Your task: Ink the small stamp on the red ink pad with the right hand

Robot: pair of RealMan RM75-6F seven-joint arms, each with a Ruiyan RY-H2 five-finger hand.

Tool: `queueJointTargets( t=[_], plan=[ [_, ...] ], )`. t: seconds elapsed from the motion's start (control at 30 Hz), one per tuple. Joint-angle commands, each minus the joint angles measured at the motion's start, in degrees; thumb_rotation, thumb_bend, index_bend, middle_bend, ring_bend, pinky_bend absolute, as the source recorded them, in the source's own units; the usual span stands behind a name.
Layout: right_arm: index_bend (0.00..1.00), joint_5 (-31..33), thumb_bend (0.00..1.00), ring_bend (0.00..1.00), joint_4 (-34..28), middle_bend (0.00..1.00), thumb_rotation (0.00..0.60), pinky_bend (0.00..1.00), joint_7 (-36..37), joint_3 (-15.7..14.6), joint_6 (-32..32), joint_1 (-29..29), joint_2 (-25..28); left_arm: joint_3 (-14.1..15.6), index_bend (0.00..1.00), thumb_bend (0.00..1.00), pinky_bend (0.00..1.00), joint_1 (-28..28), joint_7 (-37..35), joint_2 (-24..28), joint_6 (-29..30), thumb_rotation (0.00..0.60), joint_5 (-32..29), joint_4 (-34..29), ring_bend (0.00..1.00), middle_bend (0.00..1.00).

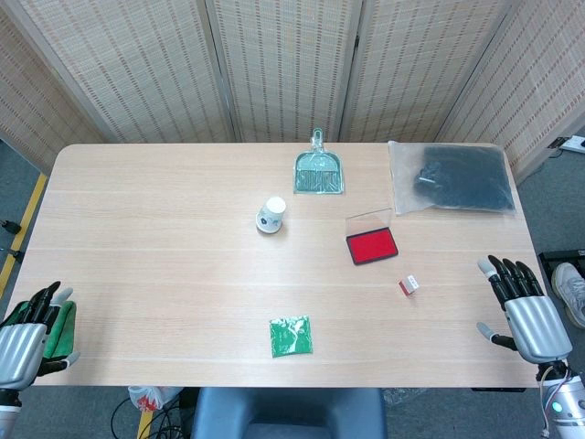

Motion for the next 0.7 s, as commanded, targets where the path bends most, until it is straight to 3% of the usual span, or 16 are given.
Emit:
queueJointTargets(
  t=[0.03,0.43,0.6,0.7],
  plan=[
    [0.0,0.2,0.18,0.03,0.1,0.0,0.6,0.03,-0.2,0.0,-0.7,0.2,-0.1,-0.1,0.07,0.18,0.26,0.1,-0.1,0.0,0.1,0.6,-0.2,0.0,0.0,0.0],
    [0.0,-1.1,0.18,0.03,-0.1,0.0,0.6,0.03,-0.7,-1.1,-1.8,0.6,-0.3,0.4,0.07,0.18,0.26,-0.1,0.9,-0.4,0.6,0.6,1.4,-0.1,0.0,0.0],
    [0.0,-2.7,0.18,0.03,1.6,0.0,0.6,0.03,-1.4,-1.3,-6.0,3.6,-1.2,0.2,0.07,0.18,0.26,-0.1,0.7,-0.3,0.5,0.6,0.7,0.1,0.0,0.0],
    [0.0,-3.2,0.18,0.03,2.3,0.0,0.6,0.03,0.6,-1.4,-12.3,7.6,-0.7,0.1,0.07,0.17,0.26,-0.1,0.7,-0.3,0.2,0.6,0.2,-0.1,0.0,0.0]
  ],
)
